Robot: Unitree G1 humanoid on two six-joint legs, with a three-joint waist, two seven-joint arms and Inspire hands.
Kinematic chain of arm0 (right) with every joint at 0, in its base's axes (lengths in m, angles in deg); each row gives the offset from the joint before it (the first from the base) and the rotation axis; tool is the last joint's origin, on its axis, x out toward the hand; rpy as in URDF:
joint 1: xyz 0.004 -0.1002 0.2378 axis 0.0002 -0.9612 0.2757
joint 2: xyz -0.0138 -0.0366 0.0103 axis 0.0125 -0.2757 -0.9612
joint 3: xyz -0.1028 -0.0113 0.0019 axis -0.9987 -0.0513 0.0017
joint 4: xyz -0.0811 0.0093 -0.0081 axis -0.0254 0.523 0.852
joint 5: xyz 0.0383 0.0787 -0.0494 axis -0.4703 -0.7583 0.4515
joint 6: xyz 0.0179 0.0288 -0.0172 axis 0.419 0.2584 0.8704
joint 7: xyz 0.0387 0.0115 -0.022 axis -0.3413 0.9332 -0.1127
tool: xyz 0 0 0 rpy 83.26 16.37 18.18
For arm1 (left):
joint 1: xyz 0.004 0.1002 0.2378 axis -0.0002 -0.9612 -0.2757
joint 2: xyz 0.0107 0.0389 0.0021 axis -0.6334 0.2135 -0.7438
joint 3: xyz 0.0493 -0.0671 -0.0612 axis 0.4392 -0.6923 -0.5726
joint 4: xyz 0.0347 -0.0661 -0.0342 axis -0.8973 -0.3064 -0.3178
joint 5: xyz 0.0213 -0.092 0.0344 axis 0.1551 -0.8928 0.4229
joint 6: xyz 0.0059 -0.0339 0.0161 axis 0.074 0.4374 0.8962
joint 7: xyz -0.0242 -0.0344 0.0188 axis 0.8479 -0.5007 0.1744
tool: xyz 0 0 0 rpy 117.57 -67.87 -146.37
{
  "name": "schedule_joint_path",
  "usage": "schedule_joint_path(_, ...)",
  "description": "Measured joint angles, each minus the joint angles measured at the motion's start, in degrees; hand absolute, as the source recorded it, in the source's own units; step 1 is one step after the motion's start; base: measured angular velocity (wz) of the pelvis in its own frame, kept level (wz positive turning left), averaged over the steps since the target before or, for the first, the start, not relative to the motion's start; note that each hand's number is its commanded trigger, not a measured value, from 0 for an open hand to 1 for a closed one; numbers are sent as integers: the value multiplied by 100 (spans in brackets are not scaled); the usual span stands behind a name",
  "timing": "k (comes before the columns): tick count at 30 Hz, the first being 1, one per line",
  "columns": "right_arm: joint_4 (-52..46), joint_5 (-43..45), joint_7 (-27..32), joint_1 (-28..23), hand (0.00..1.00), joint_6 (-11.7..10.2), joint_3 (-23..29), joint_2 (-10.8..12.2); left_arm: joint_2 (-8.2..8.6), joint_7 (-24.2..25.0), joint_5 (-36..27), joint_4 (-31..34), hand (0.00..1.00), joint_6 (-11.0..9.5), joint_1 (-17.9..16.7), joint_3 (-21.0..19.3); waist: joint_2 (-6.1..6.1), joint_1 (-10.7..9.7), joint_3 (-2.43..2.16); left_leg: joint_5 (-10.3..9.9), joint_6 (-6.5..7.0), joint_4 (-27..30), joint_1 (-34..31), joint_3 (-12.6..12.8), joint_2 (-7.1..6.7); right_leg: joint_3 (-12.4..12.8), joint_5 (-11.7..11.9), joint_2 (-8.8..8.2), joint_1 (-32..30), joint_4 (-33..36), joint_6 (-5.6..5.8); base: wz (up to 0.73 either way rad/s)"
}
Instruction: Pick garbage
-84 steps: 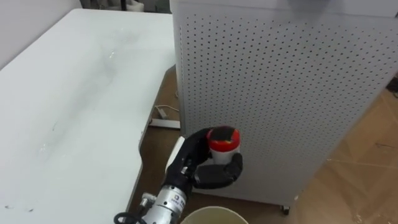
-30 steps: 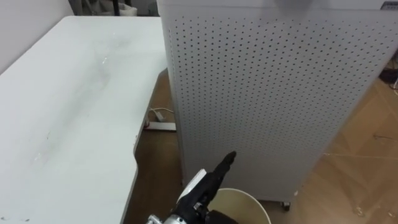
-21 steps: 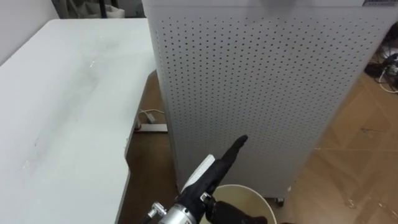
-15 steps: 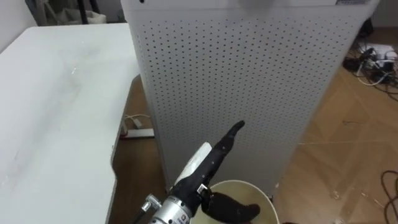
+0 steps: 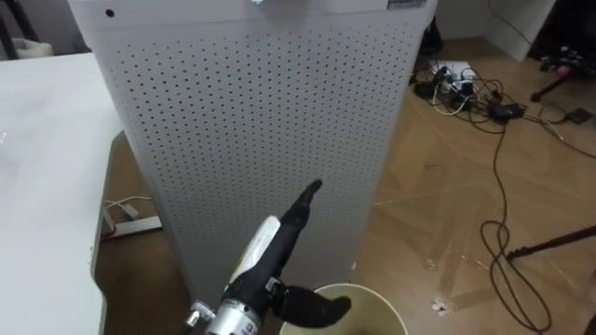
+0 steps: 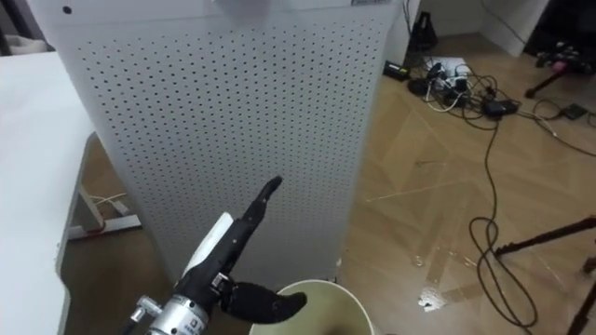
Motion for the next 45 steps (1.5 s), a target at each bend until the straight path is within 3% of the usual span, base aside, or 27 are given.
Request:
schedule_joint_path(2, -87, 108, -82, -99, 100, 0, 7, -2, 1, -3, -3, -363, 0, -2, -80, -70, 5, 56, 2, -27, -35, 32, 44, 107, 32, -44, -46, -6, -77, 127, -49, -27)
schedule_joint_path(5, -233, 274, -191, -124, 100, 8, 2, 9, -28, -8, -26, -1075, 0, 50, -127, -270, 47, 35, 10, -240, -146, 458, -72, 279, 211, -260, -220, -6, -224, 447, -193, -41)
schedule_joint_path(6, -398, 325, -238, -216, 100, 32, 2, -7, -44, -11, -45, -1332, 0, 50, -148, -311, 39, 37, 9, -323, -210, 763, -123, 311, 283, -239, -373, 29, -300, 608, -248, -43)
schedule_joint_path(8, -550, 344, -318, -275, 100, 92, -22, -26, -74, -20, -144, -1624, 0, 53, -266, -387, -25, 126, -3, -338, -227, 1742, -362, 272, 504, 63, -611, 137, -356, 884, -325, -70)
schedule_joint_path(9, -625, 359, -330, -276, 100, 91, -70, -106, -62, -47, -169, -1790, 0, 51, -339, -440, 6, 219, 6, -254, -95, 2592, -691, -36, 656, 348, -686, 219, -335, 1066, -429, -87)
schedule_joint_path(10, -724, 351, -324, -286, 100, 92, -155, -197, -17, -70, -332, -1970, 0, 50, -350, -456, -1, 261, 33, -172, 29, 3222, -1077, -534, 647, 551, -774, 322, -341, 1219, -506, -80)
schedule_joint_path(11, -756, 349, -317, -294, 100, 94, -178, -222, 6, -84, -410, -2056, 0, 38, -350, -458, 32, 281, 12, -223, 70, 3334, -1254, -721, 553, 640, -805, 356, -341, 1258, -534, -67)
schedule_joint_path(13, -846, 354, -275, -308, 100, 100, -183, -213, 53, -121, -578, -2466, 0, -77, -338, -464, 9, 376, 18, -253, 96, 3093, -1865, -1081, 159, 897, -812, 443, -262, 1238, -592, -75)
schedule_joint_path(15, -864, 364, -286, -312, 100, 100, -183, -192, 102, -122, -579, -2758, 0, -79, -345, -577, -2, 424, 23, -155, -3, 2481, -2196, -1118, -37, 1034, -842, 527, -190, 1244, -619, -69)
schedule_joint_path(16, -863, 364, -284, -326, 100, 100, -182, -196, 155, -122, -579, -2953, 0, -90, -344, -667, -24, 538, 14, 15, -23, 1899, -2298, -1192, -136, 1200, -868, 609, -153, 1246, -637, -71)
schedule_joint_path(18, -866, 363, -284, -324, 100, 97, -181, -199, 169, -123, -585, -3268, 0, -145, -362, -773, 16, 652, -18, 353, 5, 1127, -2403, -1305, -192, 1236, -904, 700, -83, 1187, -650, -61)
schedule_joint_path(19, -869, 362, -285, -322, 100, 97, -188, -194, 131, -134, -664, -3416, 0, -147, -370, -791, -7, 664, -32, 651, 51, 804, -2409, -1360, -211, 1229, -964, 715, -49, 1179, -646, -45)
schedule_joint_path(20, -870, 362, -285, -322, 100, 97, -197, -189, 118, -142, -700, -3477, 0, -147, -385, -801, -28, 685, -43, 794, 61, 738, -2396, -1370, -212, 1228, -997, 716, -36, 1176, -639, -29)
schedule_joint_path(22, -876, 370, -284, -325, 100, 96, -193, -176, 123, -219, -703, -3685, 0, -146, -408, -804, -47, 665, -51, 1132, 238, 718, -2345, -1374, -216, 1176, -1102, 711, 26, 1094, -587, -10)
schedule_joint_path(24, -877, 375, -281, -330, 100, 97, -192, -154, 125, -224, -702, -3781, 0, -145, -422, -811, -66, 665, -44, 1273, 366, 837, -2297, -1363, -258, 1090, -1230, 632, 136, 1055, -545, -3)
schedule_joint_path(29, -1040, 509, -274, -334, 100, 99, -185, -144, 140, -217, -702, -3797, 0, -143, -426, -858, -116, 659, -36, 868, 477, 1040, -2216, -1316, -555, 1036, -1582, 297, 333, 1083, -394, 10)
schedule_joint_path(32, -1320, 511, -286, -326, 100, 100, -207, -146, 145, -215, -698, -3884, 0, -111, -405, -906, -137, 747, -32, 469, 562, 1313, -2183, -1194, -703, 977, -1810, 59, 311, 1569, -157, -5)
schedule_joint_path(33, -1331, 503, -286, -312, 100, 100, -237, -144, 144, -215, -698, -3950, 0, -105, -383, -906, -141, 753, -30, 396, 585, 1353, -2164, -1175, -712, 899, -1812, 12, 258, 1789, -132, 0)
schedule_joint_path(35, -1342, 494, -280, -310, 100, 100, -321, -109, 124, -220, -699, -3989, 0, -49, -399, -918, -147, 778, -21, 148, 615, 1537, -2080, -1183, -708, 628, -1675, -141, 41, 2570, 138, 2)
schedule_joint_path(36, -1342, 499, -250, -312, 100, 101, -400, -84, 113, -226, -685, -3988, 0, -12, -411, -921, -143, 793, -17, 28, 626, 1603, -1987, -1223, -698, 529, -1443, -221, -114, 3068, 390, 11)
schedule_joint_path(37, -1341, 504, -229, -320, 100, 101, -411, -36, 123, -241, -678, -3988, 0, 4, -405, -929, -88, 776, 15, -59, 630, 1621, -1890, -1338, -684, 526, -1259, -219, -258, 3409, 410, 16)
schedule_joint_path(38, -1342, 500, -224, -313, 100, 101, -410, -34, 138, -258, -690, -3987, 0, 5, -393, -929, -45, 787, 15, -86, 628, 1621, -1862, -1392, -677, 527, -1272, -231, -309, 3425, 408, 19)
schedule_joint_path(40, -1334, 434, -213, -271, 100, 101, -414, -62, 181, -391, -775, -3989, 0, -16, -319, -913, 75, 833, 68, -136, 606, 1587, -1790, -1510, -608, 584, -1436, -452, -601, 3015, 447, 28)
schedule_joint_path(42, -1321, 442, -155, -315, 100, 101, -431, -44, 163, -577, -814, -3979, 0, -25, -304, -939, 77, 808, 60, -152, 554, 1576, -1801, -1650, -614, 589, -1331, -635, -676, 2009, 488, 39)
schedule_joint_path(43, -1278, 441, -138, -309, 100, 101, -470, -50, 134, -687, -781, -3970, 0, -21, -302, -987, 16, 838, 59, -202, 481, 1619, -1809, -1691, -632, 578, -875, -754, -676, 1452, 567, 26)
schedule_joint_path(45, -1166, 442, -105, -317, 100, 101, -506, -49, 128, -831, -742, -3947, 0, -14, -320, -1054, 57, 852, 19, -183, 365, 1529, -1747, -1869, -600, 376, -857, -641, -483, 1233, 500, 37)
